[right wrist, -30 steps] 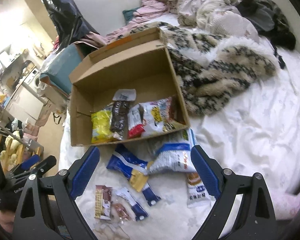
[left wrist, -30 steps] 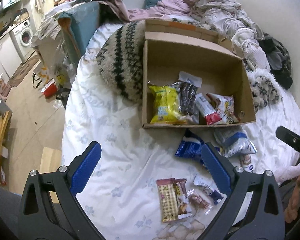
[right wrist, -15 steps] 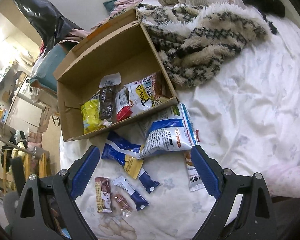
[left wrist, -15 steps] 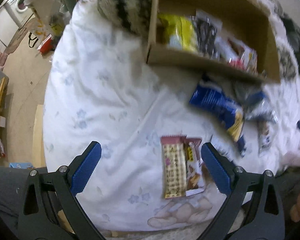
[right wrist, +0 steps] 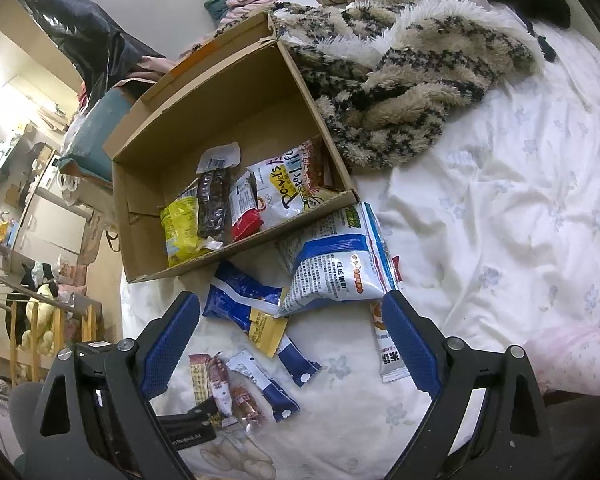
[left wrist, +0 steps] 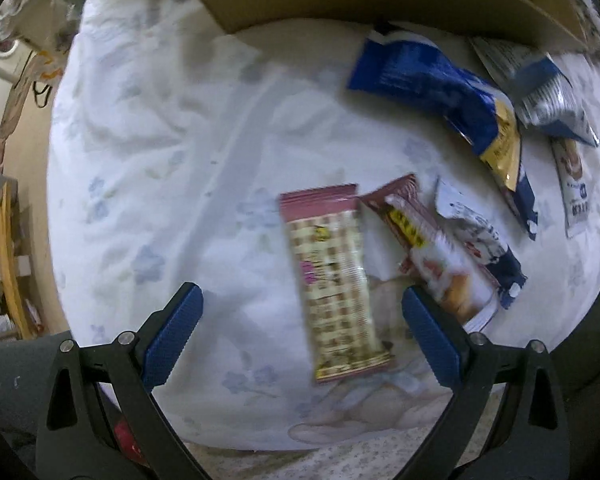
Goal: Organize snacks
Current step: 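Grasp the checkered wrapped bar with the left tool while the right grasps a white-and-blue stick pack, then lift both snacks and carry them over the cardboard box, then open both tools to drop the snacks into the box, then grasp the brown chocolate bar with the left tool while the right grasps the clear-wrapped jerky piece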
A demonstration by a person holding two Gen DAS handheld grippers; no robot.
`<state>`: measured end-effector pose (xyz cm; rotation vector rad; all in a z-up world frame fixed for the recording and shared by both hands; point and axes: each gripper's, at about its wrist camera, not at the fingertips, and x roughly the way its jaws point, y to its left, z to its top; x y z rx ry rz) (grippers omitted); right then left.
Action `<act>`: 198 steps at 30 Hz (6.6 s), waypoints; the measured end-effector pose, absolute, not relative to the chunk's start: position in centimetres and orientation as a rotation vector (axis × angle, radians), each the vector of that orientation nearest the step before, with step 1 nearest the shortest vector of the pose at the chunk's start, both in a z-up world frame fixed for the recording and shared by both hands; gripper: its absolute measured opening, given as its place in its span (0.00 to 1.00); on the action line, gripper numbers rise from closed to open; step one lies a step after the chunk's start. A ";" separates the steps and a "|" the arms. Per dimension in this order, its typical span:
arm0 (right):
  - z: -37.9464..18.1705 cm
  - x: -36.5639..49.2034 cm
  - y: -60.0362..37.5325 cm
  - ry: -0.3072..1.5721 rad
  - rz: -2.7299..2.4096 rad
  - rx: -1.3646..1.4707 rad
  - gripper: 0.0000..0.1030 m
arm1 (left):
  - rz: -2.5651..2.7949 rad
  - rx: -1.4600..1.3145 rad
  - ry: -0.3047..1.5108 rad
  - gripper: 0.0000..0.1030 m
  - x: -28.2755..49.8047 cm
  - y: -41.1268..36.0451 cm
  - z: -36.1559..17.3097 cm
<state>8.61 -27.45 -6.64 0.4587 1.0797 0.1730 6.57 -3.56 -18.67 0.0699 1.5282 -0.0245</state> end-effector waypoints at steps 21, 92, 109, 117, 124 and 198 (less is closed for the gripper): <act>-11.9 9.3 -19.6 1.360 0.431 0.258 0.23 | 0.022 -0.079 1.294 0.21 8.2 0.8 -11.1; -0.3 16.6 -26.1 0.834 0.365 0.442 0.18 | -0.151 -0.078 0.906 0.21 18.4 -1.8 0.4; -6.8 19.4 -23.4 1.022 0.325 0.393 0.18 | -0.127 -0.075 0.978 0.22 20.6 -1.5 -5.1; -7.7 20.0 -22.8 1.059 0.328 0.383 0.18 | -0.112 -0.069 0.985 0.22 20.9 -1.5 -5.7; -8.0 20.2 -22.8 1.071 0.325 0.382 0.19 | -0.108 -0.055 0.985 0.22 20.8 -1.7 -5.8; -7.5 9.1 -25.3 1.120 0.291 0.473 0.83 | -0.069 -0.158 1.124 0.89 7.4 1.7 -6.9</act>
